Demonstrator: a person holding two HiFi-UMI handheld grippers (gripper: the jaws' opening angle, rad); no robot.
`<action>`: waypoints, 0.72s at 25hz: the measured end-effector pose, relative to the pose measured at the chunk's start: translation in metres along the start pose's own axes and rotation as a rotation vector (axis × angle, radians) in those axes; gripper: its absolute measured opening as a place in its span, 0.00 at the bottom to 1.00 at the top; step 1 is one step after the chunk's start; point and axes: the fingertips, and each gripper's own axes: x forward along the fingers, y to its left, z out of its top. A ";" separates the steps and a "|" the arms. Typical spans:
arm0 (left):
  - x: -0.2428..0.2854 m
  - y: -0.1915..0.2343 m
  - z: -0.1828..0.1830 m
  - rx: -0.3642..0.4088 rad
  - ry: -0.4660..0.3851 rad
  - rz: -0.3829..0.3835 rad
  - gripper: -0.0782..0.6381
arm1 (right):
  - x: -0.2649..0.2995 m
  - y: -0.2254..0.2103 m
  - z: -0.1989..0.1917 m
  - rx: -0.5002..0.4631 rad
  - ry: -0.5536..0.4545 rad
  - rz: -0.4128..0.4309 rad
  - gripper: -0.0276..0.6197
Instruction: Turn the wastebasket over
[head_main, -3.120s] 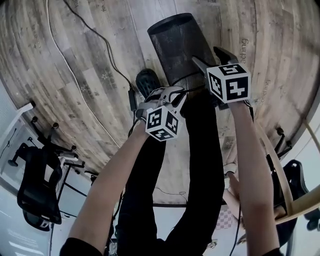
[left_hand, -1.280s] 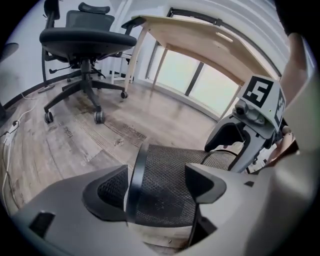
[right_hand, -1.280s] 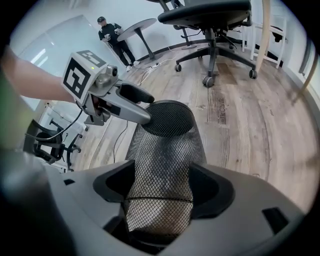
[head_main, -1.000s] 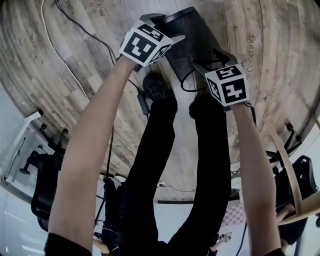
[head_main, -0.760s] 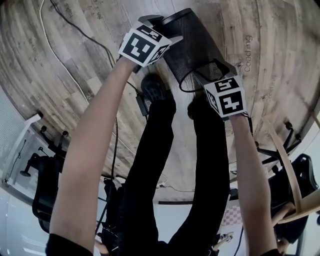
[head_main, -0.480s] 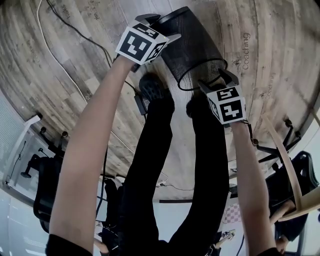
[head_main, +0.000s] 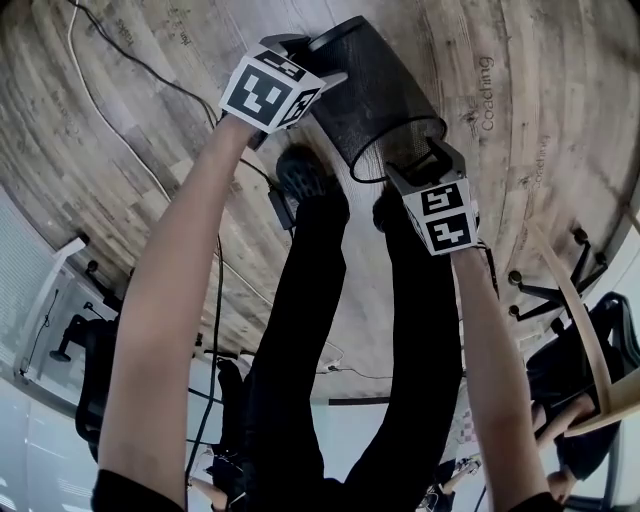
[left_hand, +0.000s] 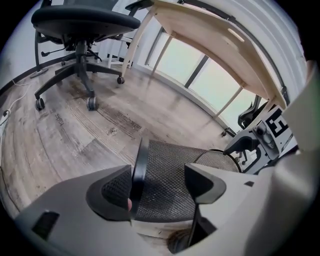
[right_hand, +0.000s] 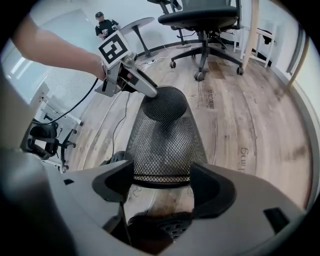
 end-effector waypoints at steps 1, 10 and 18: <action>0.000 0.000 -0.001 -0.004 0.004 -0.001 0.59 | 0.000 0.001 -0.001 0.000 -0.006 -0.001 0.55; 0.000 0.002 -0.011 0.001 0.051 -0.040 0.58 | 0.001 0.003 -0.001 -0.027 -0.026 0.005 0.55; 0.003 0.000 -0.006 -0.003 0.084 -0.137 0.59 | 0.000 0.001 0.000 -0.027 -0.035 0.017 0.56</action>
